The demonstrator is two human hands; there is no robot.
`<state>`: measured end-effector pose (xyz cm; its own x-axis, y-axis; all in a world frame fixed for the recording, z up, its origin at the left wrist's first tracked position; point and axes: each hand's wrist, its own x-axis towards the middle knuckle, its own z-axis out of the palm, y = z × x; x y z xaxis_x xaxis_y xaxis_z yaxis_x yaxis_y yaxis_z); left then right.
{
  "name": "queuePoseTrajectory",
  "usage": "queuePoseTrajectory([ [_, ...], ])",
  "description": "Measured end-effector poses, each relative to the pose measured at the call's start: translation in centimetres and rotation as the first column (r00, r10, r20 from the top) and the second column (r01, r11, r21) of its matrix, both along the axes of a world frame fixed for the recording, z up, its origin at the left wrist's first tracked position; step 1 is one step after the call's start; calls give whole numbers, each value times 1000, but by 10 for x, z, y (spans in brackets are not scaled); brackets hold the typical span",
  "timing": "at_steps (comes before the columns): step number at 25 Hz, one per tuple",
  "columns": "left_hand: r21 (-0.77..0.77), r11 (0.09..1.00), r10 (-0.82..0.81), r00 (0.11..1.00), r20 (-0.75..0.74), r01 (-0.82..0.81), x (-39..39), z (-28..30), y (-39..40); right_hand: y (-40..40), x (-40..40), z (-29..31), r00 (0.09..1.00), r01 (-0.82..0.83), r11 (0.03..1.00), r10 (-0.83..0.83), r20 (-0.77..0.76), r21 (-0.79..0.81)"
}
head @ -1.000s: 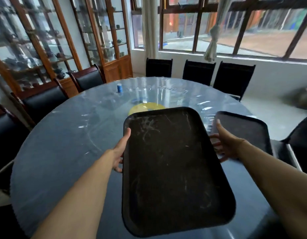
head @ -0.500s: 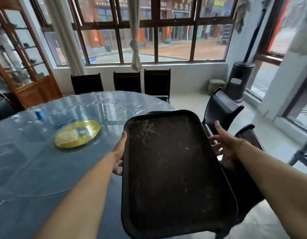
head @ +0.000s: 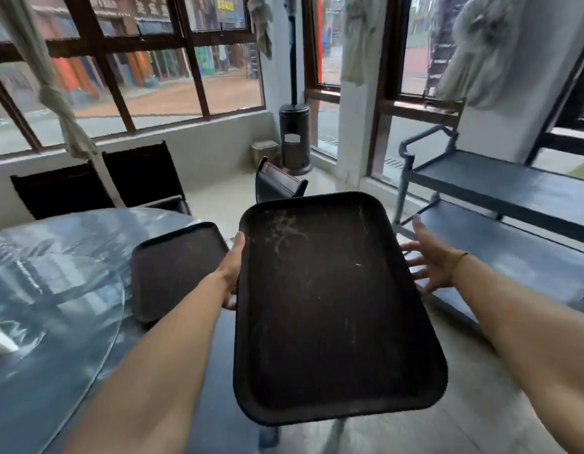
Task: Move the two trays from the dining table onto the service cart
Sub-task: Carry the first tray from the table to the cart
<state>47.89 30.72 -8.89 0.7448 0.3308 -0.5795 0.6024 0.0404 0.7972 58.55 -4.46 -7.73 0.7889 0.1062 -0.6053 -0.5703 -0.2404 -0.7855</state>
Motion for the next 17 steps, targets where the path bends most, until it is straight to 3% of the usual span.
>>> queuePoseTrajectory([
  [6,-156,949,-261,960,97,274,96,8,-70,-77,14,-4,971,238,971,-238,5,-12],
  [17,-38,843,-527,838,145,537,262,8,-162,-163,79,0,831,557,828,-556,25,-71],
])
